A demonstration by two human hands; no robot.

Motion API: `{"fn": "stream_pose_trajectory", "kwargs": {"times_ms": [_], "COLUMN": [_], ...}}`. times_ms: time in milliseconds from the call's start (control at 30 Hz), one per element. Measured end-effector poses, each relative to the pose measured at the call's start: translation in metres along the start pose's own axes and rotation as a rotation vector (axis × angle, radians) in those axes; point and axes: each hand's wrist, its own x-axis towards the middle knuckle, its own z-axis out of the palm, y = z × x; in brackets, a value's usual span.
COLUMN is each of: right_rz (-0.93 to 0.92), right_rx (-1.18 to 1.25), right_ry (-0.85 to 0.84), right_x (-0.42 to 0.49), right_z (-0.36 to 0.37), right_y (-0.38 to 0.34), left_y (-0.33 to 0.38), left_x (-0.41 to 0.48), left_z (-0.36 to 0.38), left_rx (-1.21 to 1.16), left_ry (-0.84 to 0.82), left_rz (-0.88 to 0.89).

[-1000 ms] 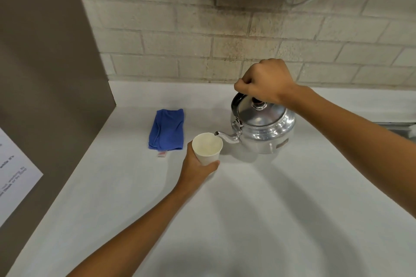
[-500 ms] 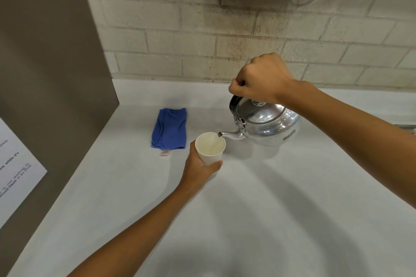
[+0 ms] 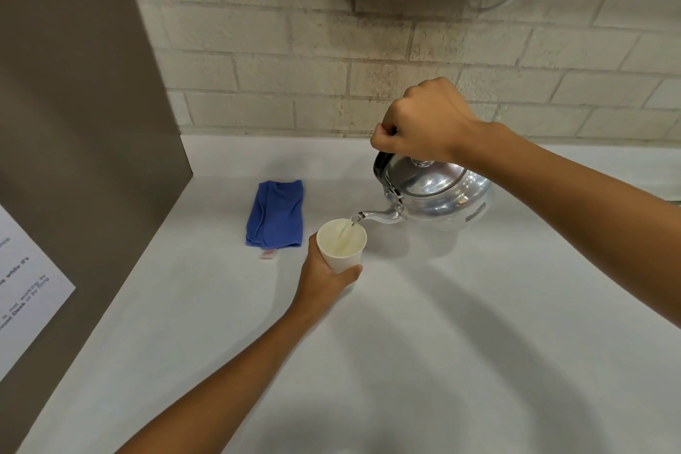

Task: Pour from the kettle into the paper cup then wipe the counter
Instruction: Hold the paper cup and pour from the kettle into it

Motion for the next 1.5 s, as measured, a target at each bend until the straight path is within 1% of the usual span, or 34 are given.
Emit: {"fn": "stream_pose_trajectory", "kwargs": {"times_ms": [367, 1500], "right_rz": [-0.003, -0.066], "right_rx": [-0.028, -0.097], "right_ry": [-0.019, -0.028], "right_x": [0.001, 0.004], "right_z": [-0.009, -0.016], "right_y": [0.002, 0.003], "left_y": [-0.002, -0.001], "left_x": [0.001, 0.001], "left_z": [0.0, 0.0], "left_rx": [0.029, 0.009], "left_ry": [0.01, 0.004], "left_rz": [0.002, -0.008]}}
